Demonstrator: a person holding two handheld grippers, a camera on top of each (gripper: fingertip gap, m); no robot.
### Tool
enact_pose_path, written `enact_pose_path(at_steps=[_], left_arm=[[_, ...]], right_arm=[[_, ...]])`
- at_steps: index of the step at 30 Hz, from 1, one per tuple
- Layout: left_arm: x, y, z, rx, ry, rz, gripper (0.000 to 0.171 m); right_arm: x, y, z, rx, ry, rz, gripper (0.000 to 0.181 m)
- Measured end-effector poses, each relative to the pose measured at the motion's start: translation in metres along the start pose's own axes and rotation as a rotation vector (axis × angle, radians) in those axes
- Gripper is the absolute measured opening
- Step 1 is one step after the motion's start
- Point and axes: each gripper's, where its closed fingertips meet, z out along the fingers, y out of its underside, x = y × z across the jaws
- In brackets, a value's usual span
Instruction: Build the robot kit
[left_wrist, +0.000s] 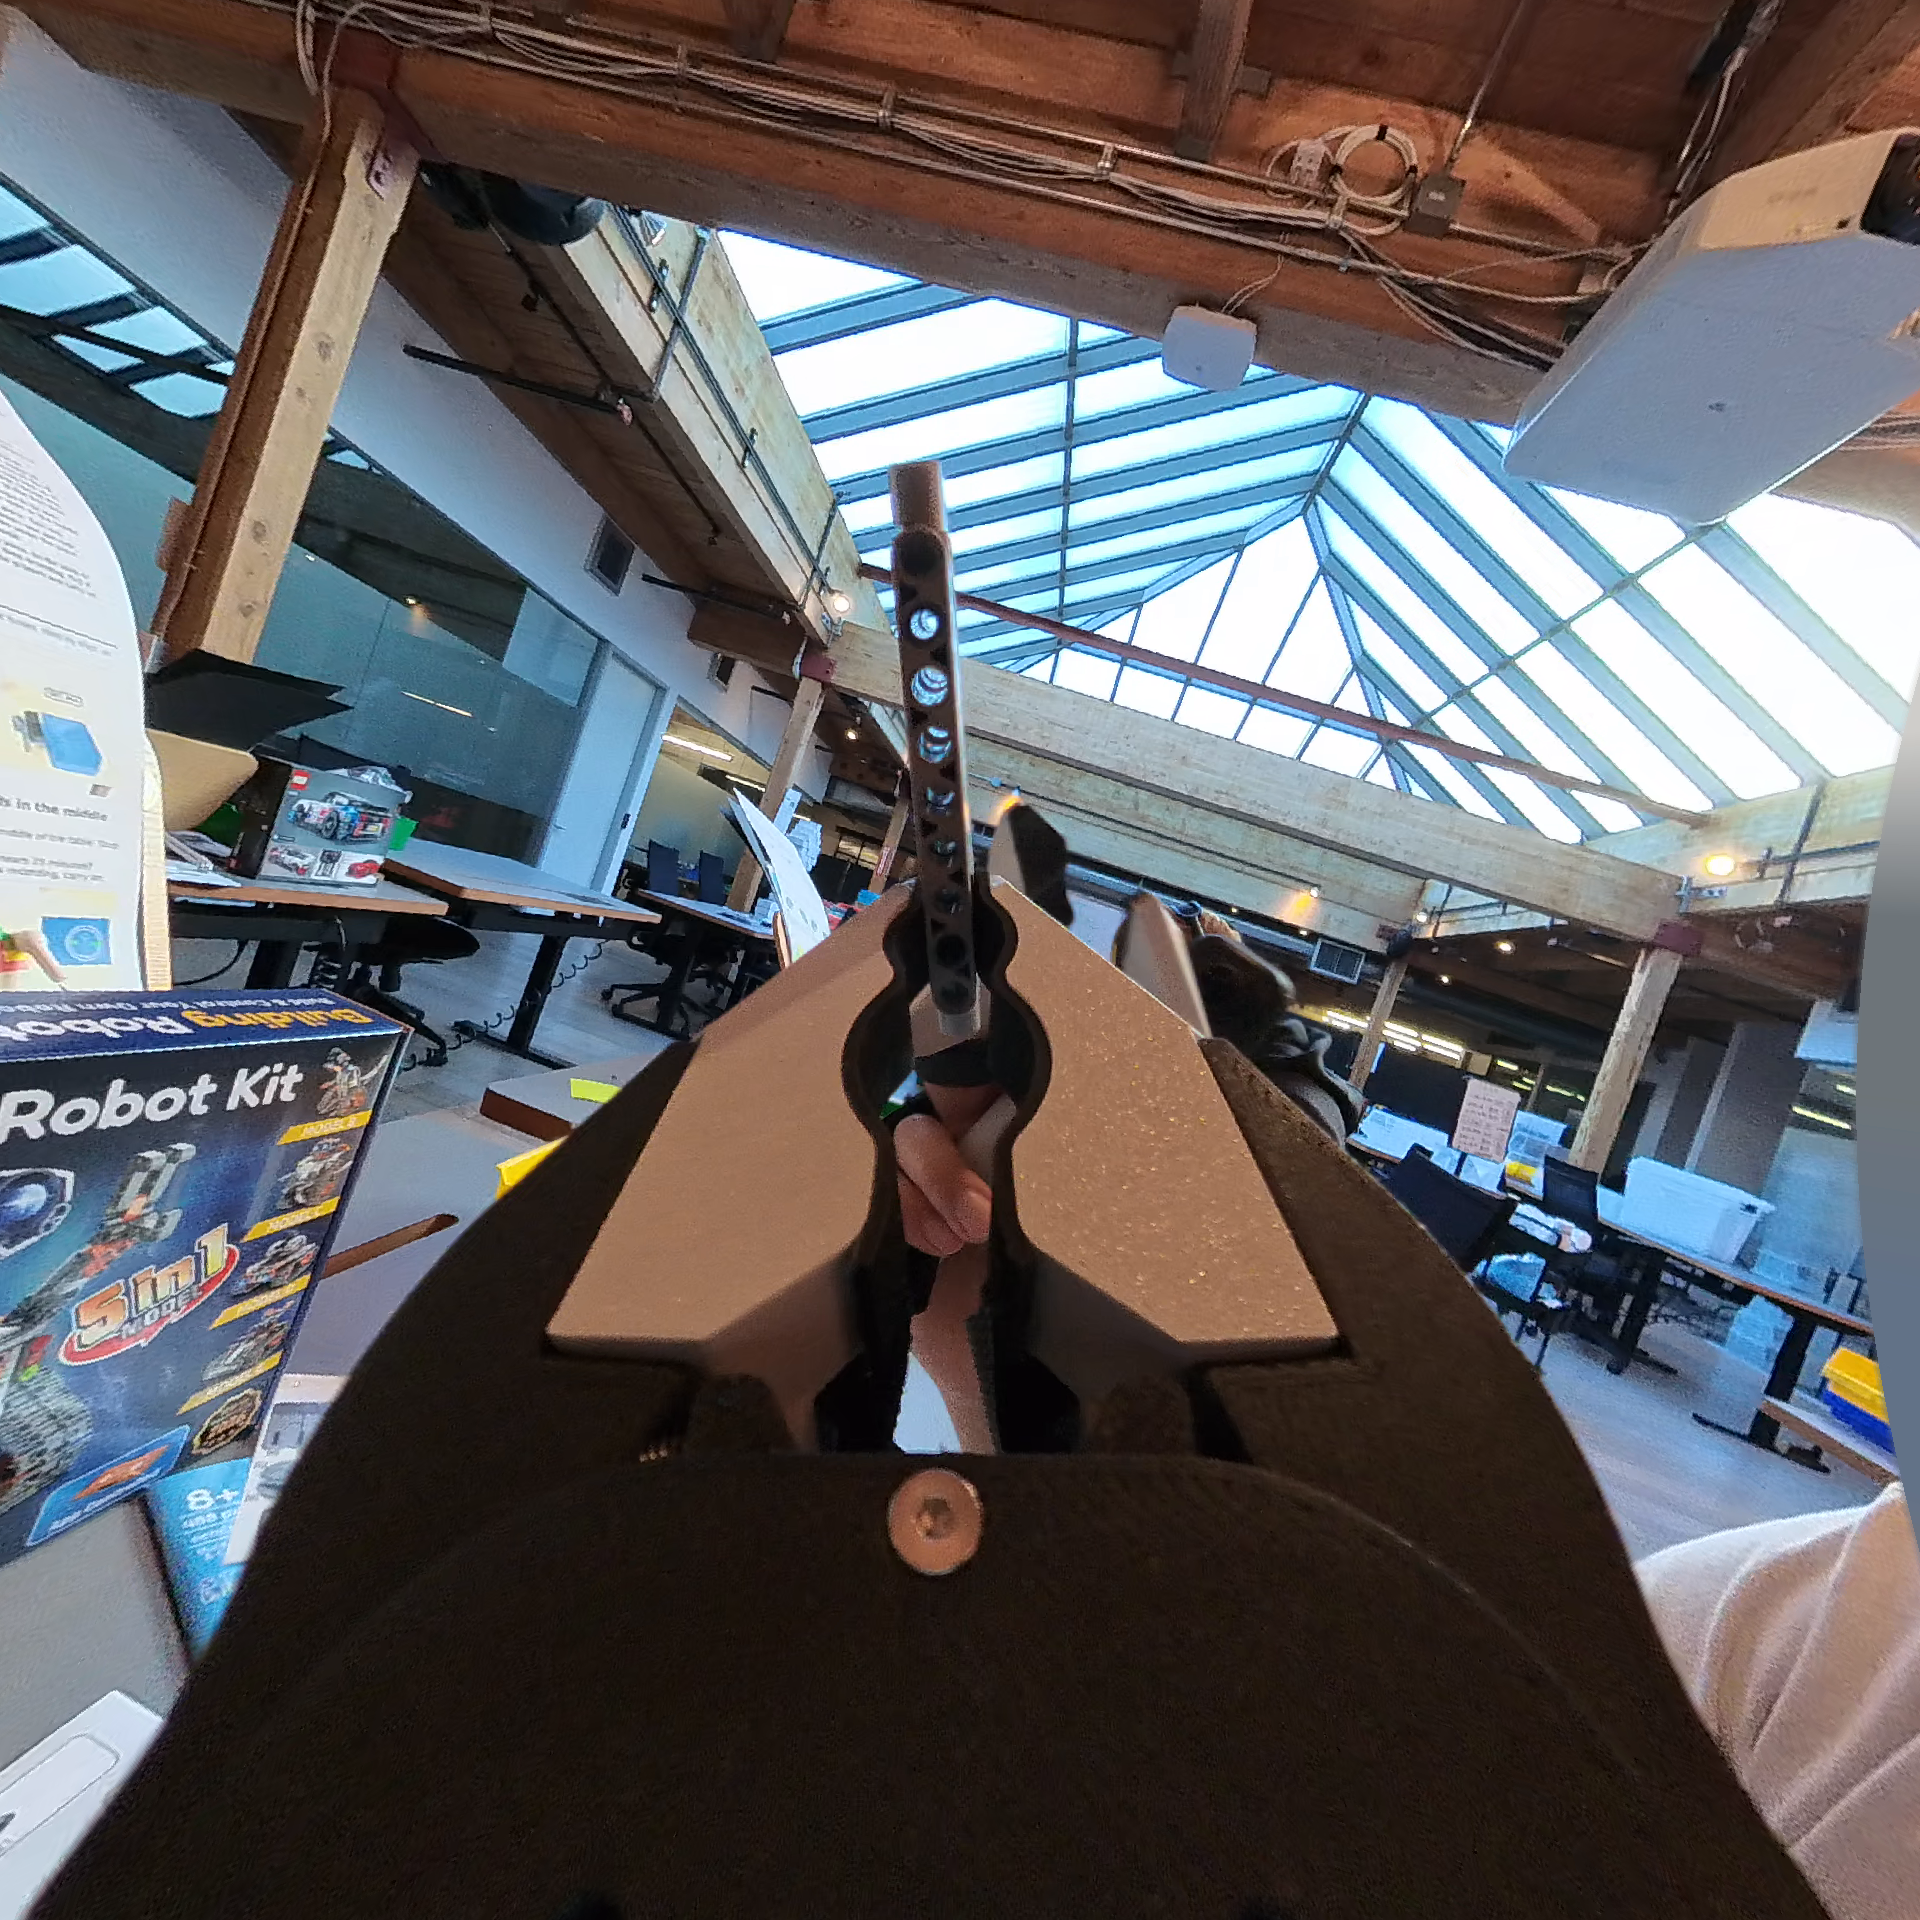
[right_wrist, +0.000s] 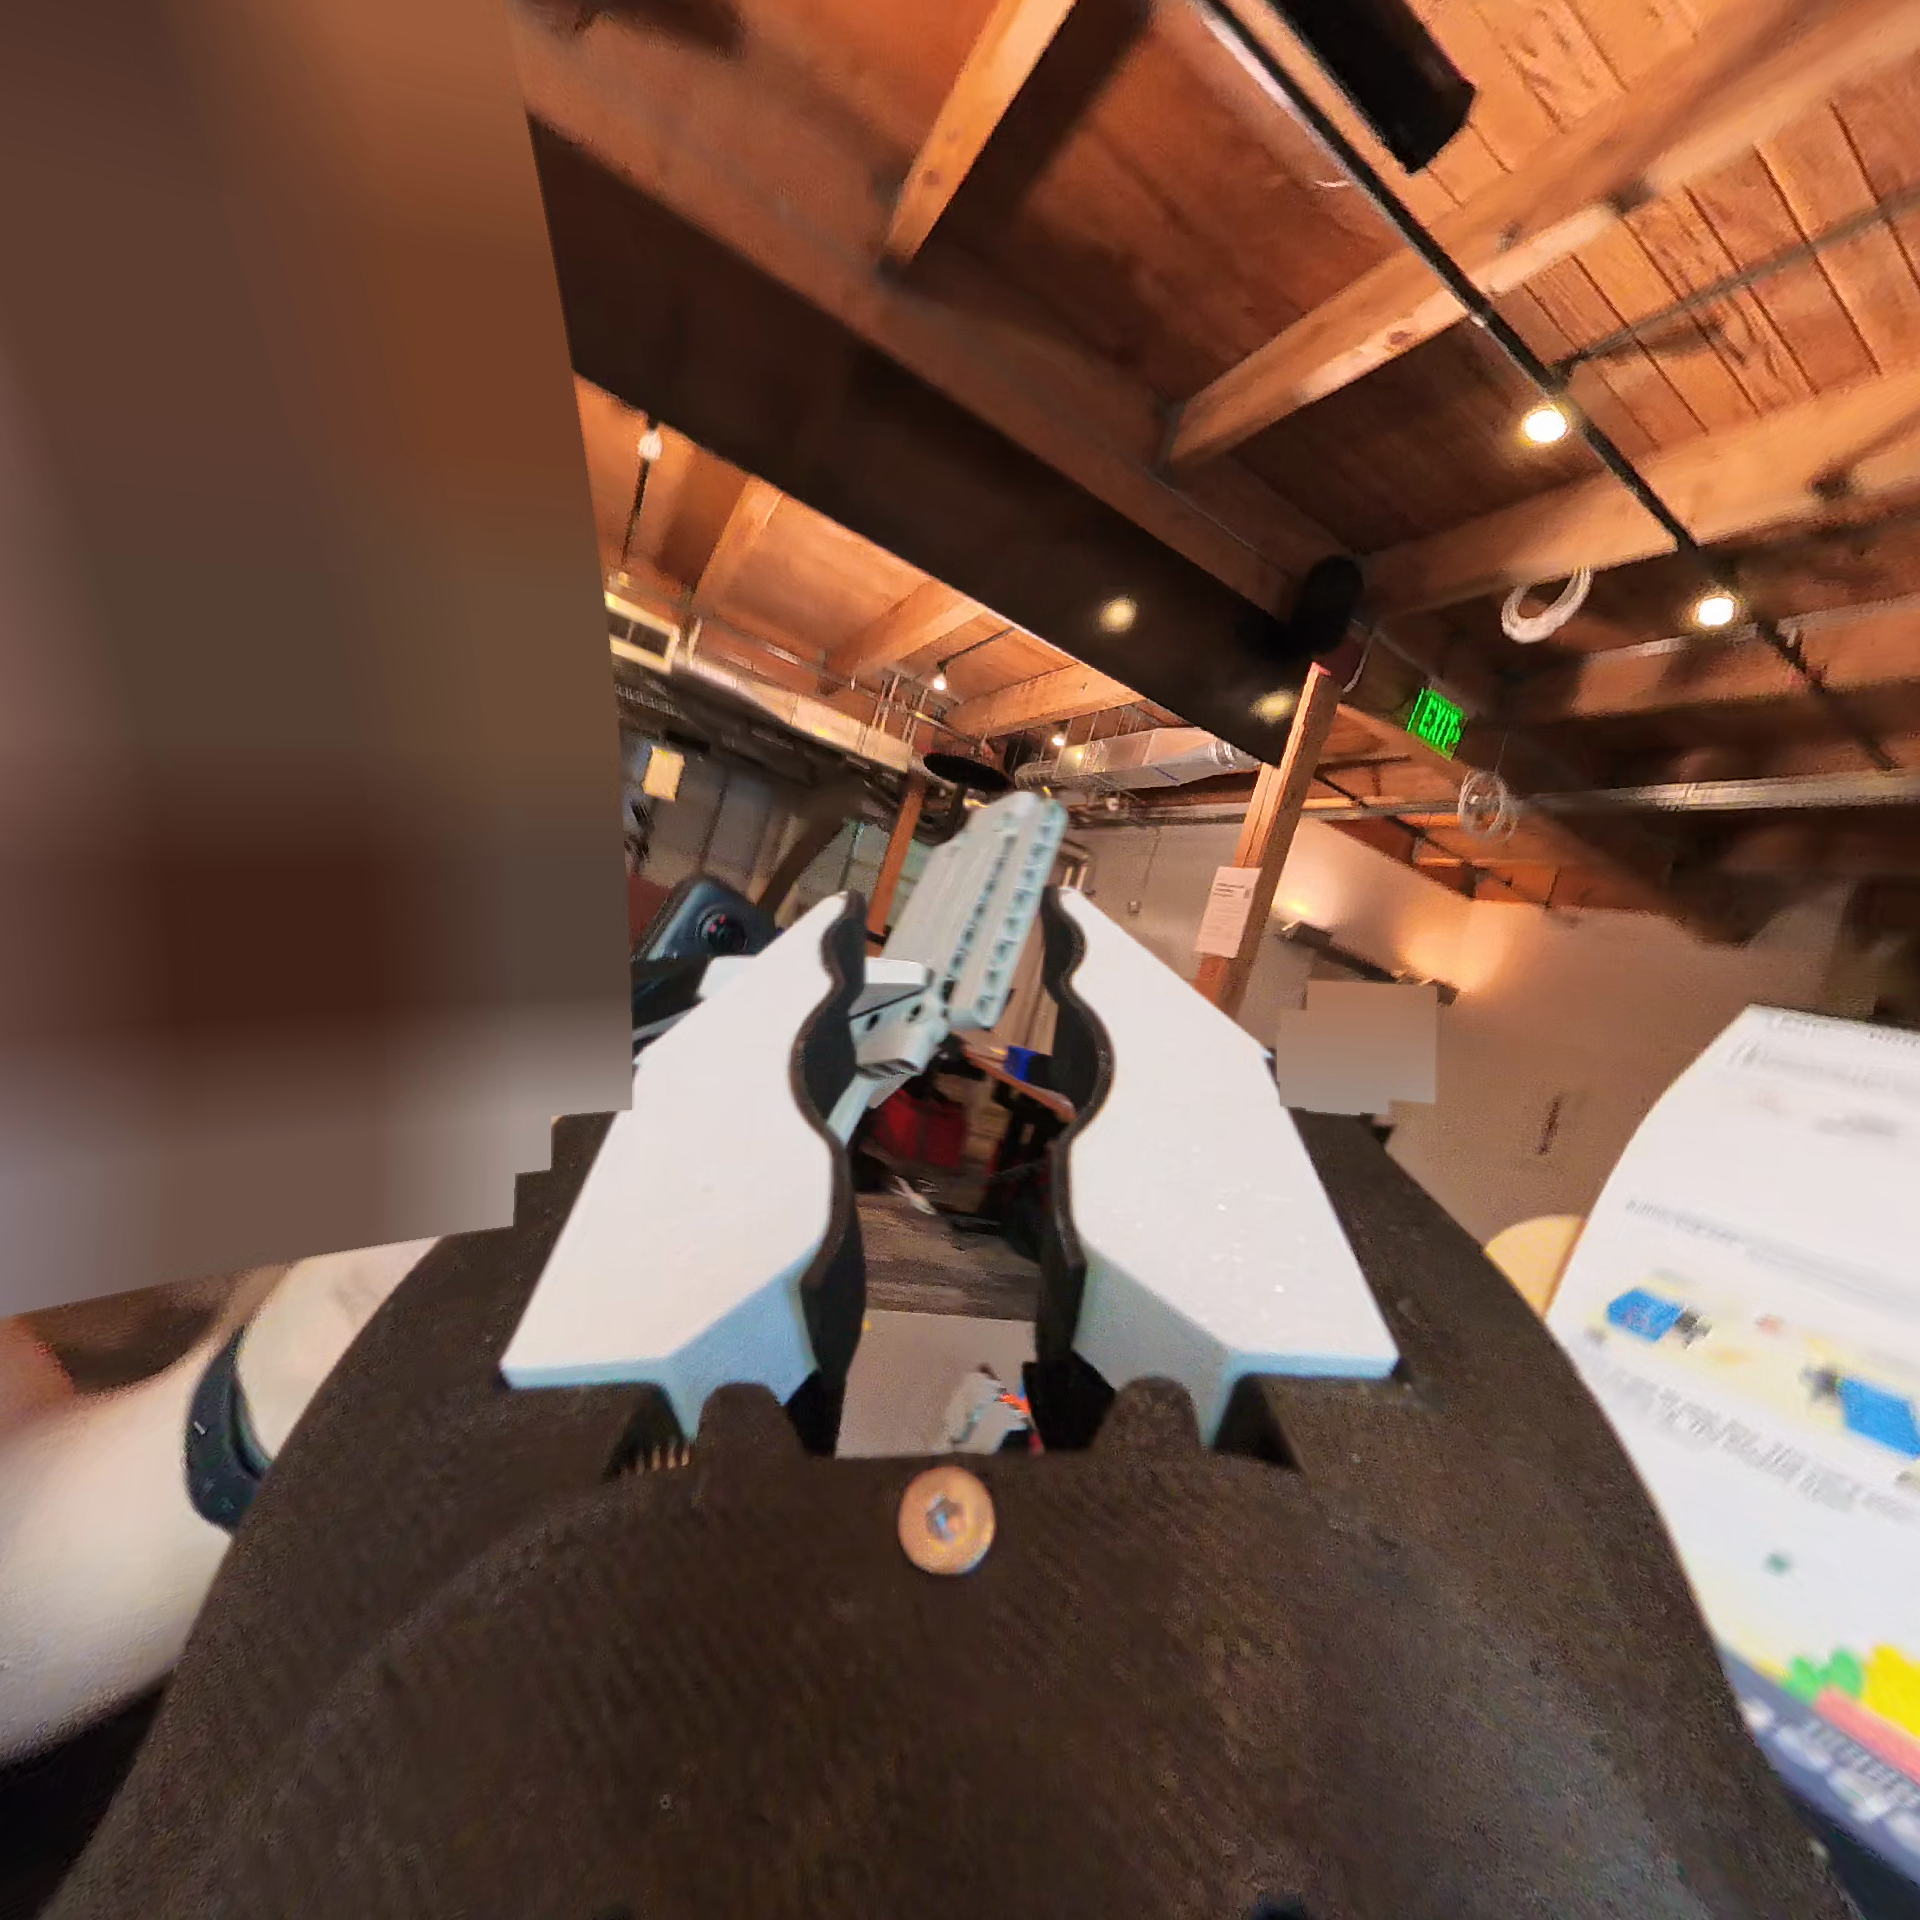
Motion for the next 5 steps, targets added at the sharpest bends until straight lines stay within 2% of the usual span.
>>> enact_pose_path(at_steps=[2,5], left_arm=[[0.000,-0.001,0.000,0.007,0.008,-0.009,0.005],[-0.001,0.000,0.001,0.001,0.007,-0.002,0.005]], right_arm=[[0.011,0.004,-0.003,-0.015,-0.001,0.117,0.025],[0.012,0.019,0.002,-0.073,-0.122,0.561,0.016]])
